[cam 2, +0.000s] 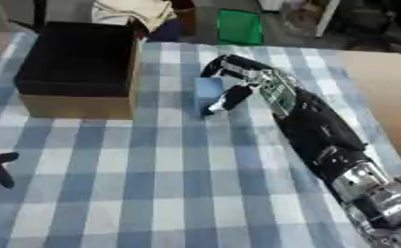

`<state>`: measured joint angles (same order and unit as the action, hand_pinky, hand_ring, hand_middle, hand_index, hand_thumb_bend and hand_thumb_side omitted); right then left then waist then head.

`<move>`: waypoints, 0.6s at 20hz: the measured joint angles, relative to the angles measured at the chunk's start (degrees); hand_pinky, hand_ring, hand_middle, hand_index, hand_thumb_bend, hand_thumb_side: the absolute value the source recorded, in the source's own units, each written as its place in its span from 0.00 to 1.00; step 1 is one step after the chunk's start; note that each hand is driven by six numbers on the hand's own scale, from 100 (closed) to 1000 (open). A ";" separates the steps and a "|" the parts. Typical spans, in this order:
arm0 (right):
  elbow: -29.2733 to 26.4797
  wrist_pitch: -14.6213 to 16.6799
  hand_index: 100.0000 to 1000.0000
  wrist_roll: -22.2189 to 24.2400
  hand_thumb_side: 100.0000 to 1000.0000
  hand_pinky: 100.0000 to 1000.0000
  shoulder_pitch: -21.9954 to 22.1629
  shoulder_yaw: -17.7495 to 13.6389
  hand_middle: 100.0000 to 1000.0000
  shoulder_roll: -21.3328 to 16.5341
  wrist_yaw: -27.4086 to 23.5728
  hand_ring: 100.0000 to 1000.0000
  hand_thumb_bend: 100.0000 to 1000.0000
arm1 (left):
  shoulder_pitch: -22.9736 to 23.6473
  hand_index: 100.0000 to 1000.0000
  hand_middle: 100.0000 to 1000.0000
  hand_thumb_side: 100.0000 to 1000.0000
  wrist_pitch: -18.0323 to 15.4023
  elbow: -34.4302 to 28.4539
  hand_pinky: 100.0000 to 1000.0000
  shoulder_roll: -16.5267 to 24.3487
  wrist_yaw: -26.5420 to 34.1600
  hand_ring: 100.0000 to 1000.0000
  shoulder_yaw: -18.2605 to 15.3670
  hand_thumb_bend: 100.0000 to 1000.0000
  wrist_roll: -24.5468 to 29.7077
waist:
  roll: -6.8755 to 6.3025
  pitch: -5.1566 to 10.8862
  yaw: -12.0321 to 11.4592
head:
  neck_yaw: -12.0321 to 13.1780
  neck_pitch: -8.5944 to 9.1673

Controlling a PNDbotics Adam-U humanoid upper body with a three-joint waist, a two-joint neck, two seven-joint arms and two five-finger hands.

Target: Pick up objects on the table and place them in the box.

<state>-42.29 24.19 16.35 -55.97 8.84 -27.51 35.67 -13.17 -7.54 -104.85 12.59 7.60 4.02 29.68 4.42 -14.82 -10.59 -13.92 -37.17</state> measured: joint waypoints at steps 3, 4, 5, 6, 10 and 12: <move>0.01 -0.38 0.51 -2.38 0.22 0.76 0.01 -0.01 0.41 0.00 0.94 0.76 0.43 | 0.00 0.55 0.43 0.87 0.01 0.00 0.90 -0.01 0.00 0.45 0.00 0.07 0.01 | 0.00 0.00 0.01 | 0.00 0.00; -0.03 -0.38 0.50 -3.03 0.22 0.76 0.01 -0.01 0.41 0.00 0.99 0.76 0.41 | 0.00 0.55 0.43 0.87 0.01 0.00 0.90 -0.01 0.00 0.45 0.00 0.07 0.01 | 0.00 0.00 0.03 | 0.00 0.00; -0.18 -0.36 0.49 -3.59 0.21 0.75 0.01 0.00 0.40 0.00 0.98 0.76 0.40 | 0.00 0.55 0.43 0.87 0.01 0.00 0.90 -0.01 0.01 0.45 0.00 0.07 0.01 | 0.00 0.01 0.07 | 0.00 0.00; -0.67 -0.28 0.49 -4.03 0.20 0.75 0.00 0.02 0.39 0.00 0.80 0.75 0.39 | 0.00 0.55 0.43 0.87 0.01 0.00 0.90 -0.01 0.01 0.45 0.00 0.07 0.01 | 0.00 0.03 0.14 | 0.04 0.00; -4.70 0.00 0.50 -4.39 0.16 0.75 -0.39 0.65 0.40 -0.25 -2.17 0.76 0.36 | 0.02 0.55 0.43 0.87 0.03 0.00 0.90 -0.01 0.02 0.46 0.00 0.07 0.02 | 0.01 0.37 0.33 | 0.34 0.00; -7.06 -0.35 0.51 -4.11 0.14 0.74 -1.09 0.95 0.40 -0.79 -4.63 0.77 0.35 | 0.03 0.55 0.43 0.87 0.04 0.00 0.90 -0.01 0.02 0.46 0.00 0.07 0.03 | 0.11 0.53 0.16 | 0.45 -0.01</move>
<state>-49.35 23.85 12.24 -57.05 9.79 -28.31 31.04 -13.14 -7.49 -104.85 12.58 7.62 4.02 29.72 4.53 -14.29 -10.43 -13.48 -37.18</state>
